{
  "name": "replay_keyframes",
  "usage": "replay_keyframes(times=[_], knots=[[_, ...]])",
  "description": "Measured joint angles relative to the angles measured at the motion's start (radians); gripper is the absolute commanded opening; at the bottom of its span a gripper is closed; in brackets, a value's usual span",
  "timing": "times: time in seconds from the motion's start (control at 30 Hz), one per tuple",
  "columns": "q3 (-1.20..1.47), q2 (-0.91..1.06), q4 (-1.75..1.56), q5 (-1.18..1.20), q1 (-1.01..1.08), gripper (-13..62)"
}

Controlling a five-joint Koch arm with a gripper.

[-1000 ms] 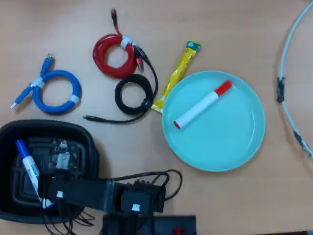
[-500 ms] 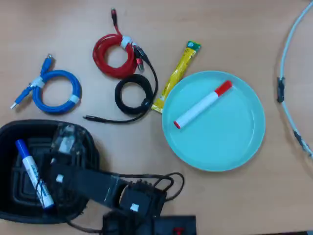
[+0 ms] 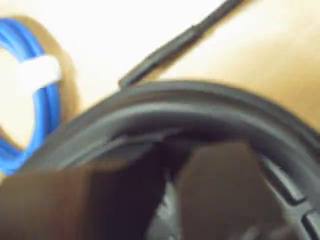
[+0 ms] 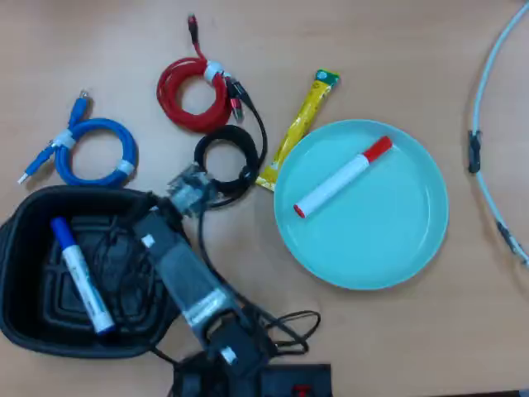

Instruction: Pick up the blue pen and put it in the black bowl

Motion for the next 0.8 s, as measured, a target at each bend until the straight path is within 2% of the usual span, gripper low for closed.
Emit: replay_keyframes(times=[0.33,0.6,0.8], knots=[[-0.002,0.397,0.124,-0.002,-0.106,-6.2],[0.006,0.419,0.227,-0.005,0.249,-6.2],[0.268,0.420,0.170,-0.091,0.374,-6.2]])
